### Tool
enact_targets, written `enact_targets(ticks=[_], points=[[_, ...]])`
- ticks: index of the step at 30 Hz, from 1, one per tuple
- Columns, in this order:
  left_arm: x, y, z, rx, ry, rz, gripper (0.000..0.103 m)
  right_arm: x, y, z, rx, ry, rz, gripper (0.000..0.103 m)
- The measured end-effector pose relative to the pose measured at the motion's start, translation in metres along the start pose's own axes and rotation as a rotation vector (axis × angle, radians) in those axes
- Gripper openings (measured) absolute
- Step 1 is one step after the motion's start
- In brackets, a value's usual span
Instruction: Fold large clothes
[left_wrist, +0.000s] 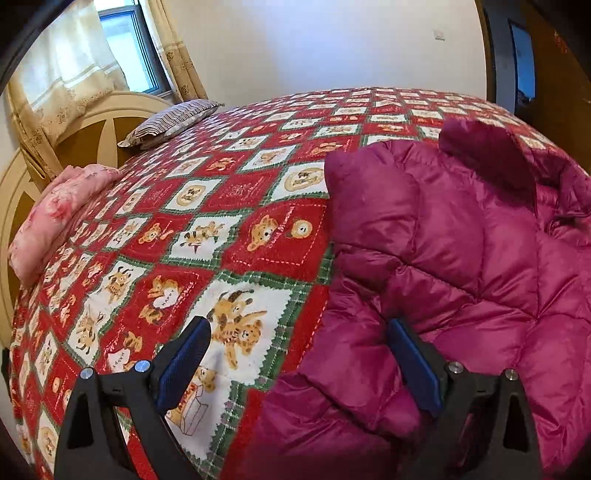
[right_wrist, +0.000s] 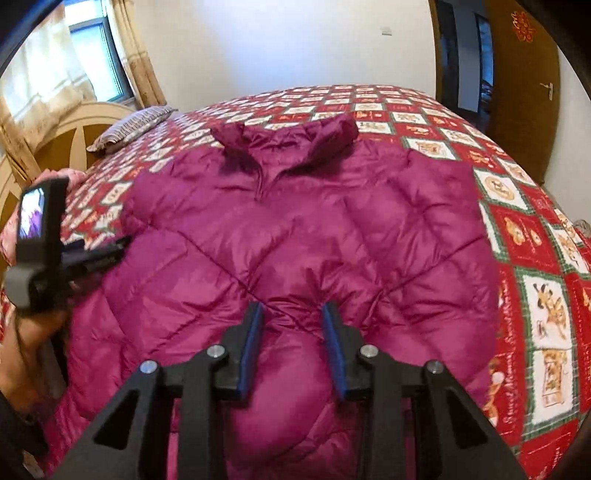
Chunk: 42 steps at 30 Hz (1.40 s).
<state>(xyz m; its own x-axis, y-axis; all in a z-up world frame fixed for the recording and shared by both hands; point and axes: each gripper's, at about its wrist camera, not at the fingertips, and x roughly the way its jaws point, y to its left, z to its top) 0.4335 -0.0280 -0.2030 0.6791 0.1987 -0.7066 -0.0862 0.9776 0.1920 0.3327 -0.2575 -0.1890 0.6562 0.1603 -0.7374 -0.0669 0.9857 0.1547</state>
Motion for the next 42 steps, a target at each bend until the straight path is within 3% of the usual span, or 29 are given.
enact_targets(ticks=[8, 20, 22, 25, 28, 31, 34, 39, 42], points=[[0.012, 0.008, -0.004, -0.047, 0.033, -0.078, 0.097, 0.007, 0.000, -0.007, -0.020, 0.000, -0.026, 0.037], [0.008, 0.006, 0.006, -0.046, 0.073, -0.065, 0.097, 0.008, 0.002, -0.009, -0.032, -0.005, -0.039, 0.037], [-0.014, 0.009, 0.023, -0.061, 0.051, -0.096, 0.097, 0.003, 0.004, -0.003, -0.048, 0.002, -0.044, 0.037], [-0.055, 0.007, 0.049, -0.079, -0.068, -0.188, 0.097, -0.021, 0.003, 0.014, -0.038, -0.070, -0.037, 0.037], [-0.054, -0.015, 0.062, -0.065, -0.030, -0.255, 0.097, -0.034, -0.003, 0.038, -0.021, -0.131, -0.082, 0.037], [-0.029, -0.042, 0.053, -0.028, 0.022, -0.196, 0.097, -0.022, -0.012, 0.050, 0.034, -0.113, -0.082, 0.037], [0.002, -0.059, 0.037, -0.023, 0.094, -0.156, 0.097, 0.000, -0.001, 0.041, -0.011, -0.063, -0.077, 0.037], [0.006, -0.072, 0.019, 0.005, 0.040, -0.103, 0.097, 0.029, 0.001, 0.020, -0.028, -0.011, -0.078, 0.037], [0.009, -0.072, 0.019, 0.005, 0.045, -0.112, 0.097, 0.033, -0.001, 0.020, -0.025, -0.001, -0.074, 0.037]])
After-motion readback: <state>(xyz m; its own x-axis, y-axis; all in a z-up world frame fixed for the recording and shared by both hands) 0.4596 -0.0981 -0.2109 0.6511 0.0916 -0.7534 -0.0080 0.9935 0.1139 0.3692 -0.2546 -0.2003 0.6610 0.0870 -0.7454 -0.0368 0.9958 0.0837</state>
